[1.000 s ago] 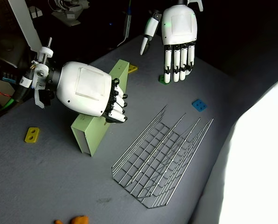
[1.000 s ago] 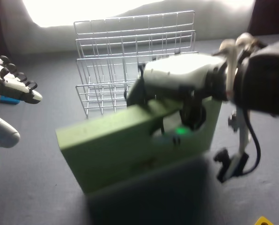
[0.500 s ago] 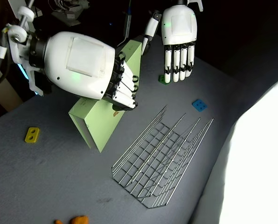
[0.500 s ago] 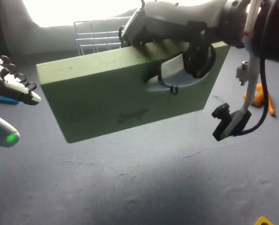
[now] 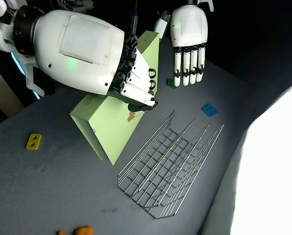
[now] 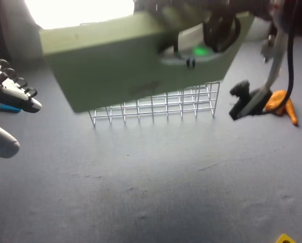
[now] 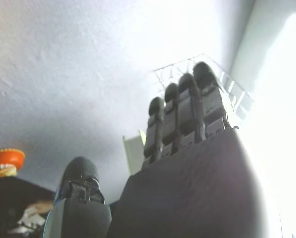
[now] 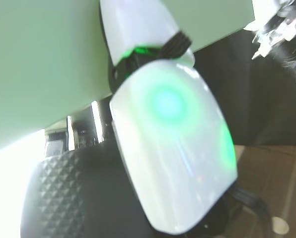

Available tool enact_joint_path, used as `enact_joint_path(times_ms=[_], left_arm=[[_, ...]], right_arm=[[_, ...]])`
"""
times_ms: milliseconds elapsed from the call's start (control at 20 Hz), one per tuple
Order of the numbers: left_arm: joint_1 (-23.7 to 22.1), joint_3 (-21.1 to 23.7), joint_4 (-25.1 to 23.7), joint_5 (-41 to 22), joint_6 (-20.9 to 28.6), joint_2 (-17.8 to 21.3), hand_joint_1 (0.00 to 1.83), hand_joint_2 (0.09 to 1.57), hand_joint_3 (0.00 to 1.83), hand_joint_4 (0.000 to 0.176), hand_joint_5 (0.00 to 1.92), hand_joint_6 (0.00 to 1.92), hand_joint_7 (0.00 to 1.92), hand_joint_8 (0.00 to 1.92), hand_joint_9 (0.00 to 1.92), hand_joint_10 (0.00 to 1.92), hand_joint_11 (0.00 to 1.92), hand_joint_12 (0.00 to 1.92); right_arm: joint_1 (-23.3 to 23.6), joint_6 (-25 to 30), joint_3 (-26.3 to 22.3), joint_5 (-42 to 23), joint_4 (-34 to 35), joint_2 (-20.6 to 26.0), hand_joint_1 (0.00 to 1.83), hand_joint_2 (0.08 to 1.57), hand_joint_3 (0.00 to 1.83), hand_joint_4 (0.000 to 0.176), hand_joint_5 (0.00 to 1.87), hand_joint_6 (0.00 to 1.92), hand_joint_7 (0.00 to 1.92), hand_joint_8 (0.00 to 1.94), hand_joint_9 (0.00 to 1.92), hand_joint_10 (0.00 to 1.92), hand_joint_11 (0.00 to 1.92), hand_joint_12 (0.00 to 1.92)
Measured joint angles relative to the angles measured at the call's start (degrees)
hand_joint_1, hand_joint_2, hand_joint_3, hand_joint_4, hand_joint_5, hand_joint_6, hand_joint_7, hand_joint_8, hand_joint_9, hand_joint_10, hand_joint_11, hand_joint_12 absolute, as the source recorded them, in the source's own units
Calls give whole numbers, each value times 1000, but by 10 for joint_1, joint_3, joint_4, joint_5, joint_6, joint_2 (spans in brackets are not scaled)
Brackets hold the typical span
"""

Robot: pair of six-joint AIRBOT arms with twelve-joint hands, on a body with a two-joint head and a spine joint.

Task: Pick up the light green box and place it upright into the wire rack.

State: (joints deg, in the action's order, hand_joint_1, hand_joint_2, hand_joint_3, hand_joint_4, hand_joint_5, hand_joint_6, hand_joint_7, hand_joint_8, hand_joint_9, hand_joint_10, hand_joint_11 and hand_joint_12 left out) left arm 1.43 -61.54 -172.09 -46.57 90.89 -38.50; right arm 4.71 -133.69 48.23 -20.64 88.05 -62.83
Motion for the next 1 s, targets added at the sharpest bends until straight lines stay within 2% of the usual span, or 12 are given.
enact_joint_path(times_ms=[100, 150, 350, 400, 450, 550, 600, 750, 800, 850, 950, 1000], left_arm=[[0, 0, 0, 0, 0, 0, 0, 1160, 0, 39, 132, 0, 142, 0, 121, 5, 0, 411], [0, 0, 0, 0, 0, 0, 0, 1164, 2, 32, 131, 0, 151, 4, 130, 9, 0, 409], [0, 0, 1, 0, 0, -3, 0, 1163, 1, 30, 148, 5, 169, 6, 150, 13, 0, 453], [0, 0, 0, 0, 0, -3, 0, 1152, 0, 35, 108, 1, 136, 1, 127, 3, 0, 403], [0, 0, 0, 0, 0, -3, 0, 1144, 0, 44, 93, 1, 138, 2, 119, 0, 0, 426], [0, 0, 0, 0, 0, -3, 0, 1140, 0, 46, 97, 2, 169, 8, 120, 1, 0, 469], [3, 0, 0, 1, 0, -3, 0, 1152, 3, 28, 120, 10, 168, 0, 155, 12, 0, 429], [4, 0, 1, -1, 0, -3, 0, 1152, 2, 34, 105, 2, 146, 2, 130, 0, 0, 361], [4, 0, 0, 0, 0, -3, 0, 1157, 3, 33, 113, 3, 151, 2, 113, 1, 0, 329], [4, 0, 0, 0, 0, -3, 0, 1166, 4, 21, 140, 10, 169, 5, 124, 5, 0, 341], [4, 0, 0, 0, 0, -3, 0, 1171, 3, 0, 169, 12, 182, 3, 128, 4, 0, 459], [4, 0, 0, 0, 0, -3, 0, 1169, 1, 0, 160, 6, 166, 1, 118, 1, 0, 450]], right_arm=[[-3, 44, 3, -3, -47, 0, 1230, 1167, 2, 0, 959, 896, 825, 1442, 677, 1440, 412, 1722], [-5, 57, 5, -3, -60, 0, 1213, 1167, 1, 0, 931, 981, 850, 1364, 697, 1393, 406, 1705], [-15, 94, 42, -3, -68, -16, 1214, 1164, 0, 0, 949, 958, 845, 1371, 685, 1391, 404, 1703], [-16, 98, 48, -2, -66, -19, 1224, 1167, 0, 0, 984, 899, 799, 1439, 650, 1453, 371, 1764], [-21, 105, 61, -2, -66, -23, 1212, 1188, 5, 0, 938, 973, 758, 1501, 604, 1511, 375, 1768], [-22, 109, 79, -3, -66, -28, 1207, 1186, 2, 0, 926, 1002, 777, 1463, 610, 1497, 373, 1764], [-22, 110, 85, -3, -68, -31, 1226, 1173, 0, 0, 940, 929, 828, 1435, 657, 1398, 396, 1676], [-28, 137, 99, -1, -85, -41, 1226, 1168, 0, 0, 957, 910, 823, 1429, 654, 1376, 407, 1649], [-30, 144, 106, 2, -86, -45, 1207, 1182, 4, 0, 848, 1081, 859, 1361, 648, 1364, 412, 1660], [-31, 146, 111, 3, -88, -49, 1202, 1188, 2, 0, 844, 1088, 841, 1387, 627, 1375, 417, 1662], [-34, 156, 125, 3, -89, -56, 1236, 1163, 0, 0, 1021, 819, 781, 1453, 618, 1392, 338, 1679], [-37, 163, 131, 3, -89, -60, 1235, 1141, 0, 0, 1028, 820, 854, 1335, 660, 1336, 345, 1672]])
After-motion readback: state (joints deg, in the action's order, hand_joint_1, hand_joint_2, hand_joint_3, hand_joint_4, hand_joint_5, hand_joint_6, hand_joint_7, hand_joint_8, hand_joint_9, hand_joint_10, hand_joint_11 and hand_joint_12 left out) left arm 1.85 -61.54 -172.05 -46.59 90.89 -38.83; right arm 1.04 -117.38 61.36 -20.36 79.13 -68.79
